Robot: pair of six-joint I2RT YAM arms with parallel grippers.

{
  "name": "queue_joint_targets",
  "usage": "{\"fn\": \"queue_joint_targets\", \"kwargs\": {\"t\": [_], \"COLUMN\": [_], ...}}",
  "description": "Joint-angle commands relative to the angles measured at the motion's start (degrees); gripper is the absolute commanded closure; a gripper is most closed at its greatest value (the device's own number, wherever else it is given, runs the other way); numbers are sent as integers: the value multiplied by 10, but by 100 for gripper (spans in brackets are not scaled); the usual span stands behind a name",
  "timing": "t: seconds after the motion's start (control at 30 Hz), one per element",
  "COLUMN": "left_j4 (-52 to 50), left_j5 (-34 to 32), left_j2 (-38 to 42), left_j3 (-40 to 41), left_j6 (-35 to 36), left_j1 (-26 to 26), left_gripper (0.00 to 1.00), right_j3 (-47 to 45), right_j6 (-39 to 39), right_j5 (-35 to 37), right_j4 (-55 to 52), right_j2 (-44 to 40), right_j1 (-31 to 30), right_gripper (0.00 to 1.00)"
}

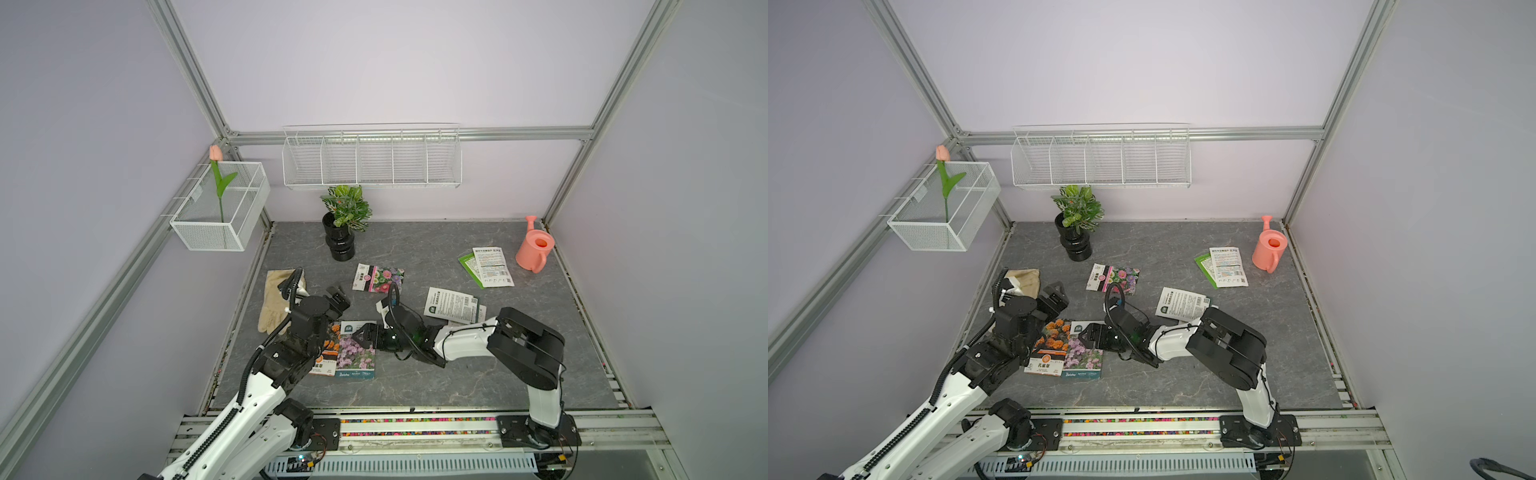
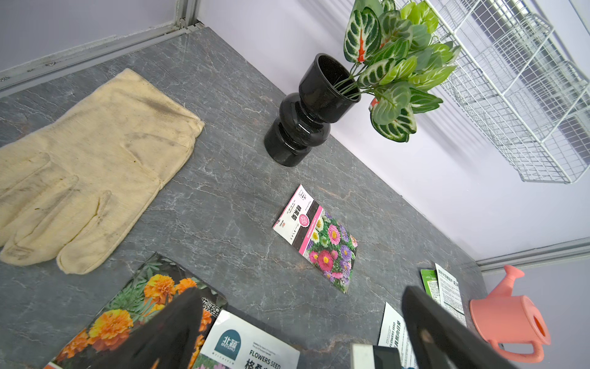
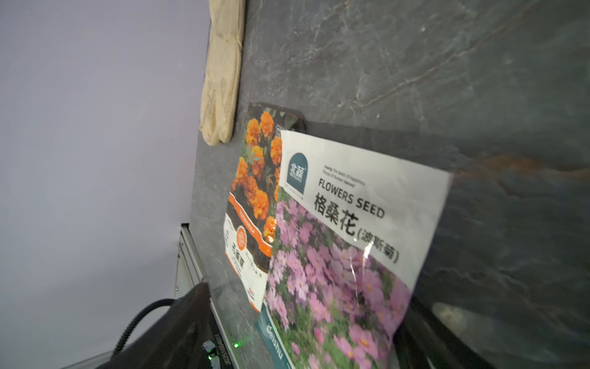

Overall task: Arrange the seed packets in a row
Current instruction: Place the seed packet at the center of the board, then pick up the seed packet from the center of the board.

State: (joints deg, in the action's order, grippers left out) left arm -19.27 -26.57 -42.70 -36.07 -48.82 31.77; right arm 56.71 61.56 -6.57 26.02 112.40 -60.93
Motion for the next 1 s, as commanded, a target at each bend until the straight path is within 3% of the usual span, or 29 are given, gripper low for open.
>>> {"fn": "queue_joint_targets", "kwargs": {"t": [0.0,0.2,0.33,0.47,0.57,0.7,0.97], "left_j4": [13,33,68,100,139,241,275], "left_j5": [5,30,69,97,184,285,342], "left_j2": [-2,-47,-111,-210,-288,-370,-516], "left_j3": [8,-1,-21,-57,-75,-51,-115], "left_j6": [1,13,28,46,48,26,92], "left_j1": [-4,-3,-4,-7,-47,-110,-152], "left_gripper": [0,0,0,0,0,0,3], "right_j3": [-1,3,2,14,49,99,131], "right_j6": [-12,-81,-163,-190,-227,-262,-229], "right_j5": [25,109,143,-16,-78,-116,-176], "right_j4": [-52,-196,-240,-209,-212,-225,-153], "right_j2": [-21,-96,-151,-136,-100,-49,32], "right_j1": [-2,9,65,193,250,283,294], "right_gripper": [12,12,12,12,12,12,9]}}
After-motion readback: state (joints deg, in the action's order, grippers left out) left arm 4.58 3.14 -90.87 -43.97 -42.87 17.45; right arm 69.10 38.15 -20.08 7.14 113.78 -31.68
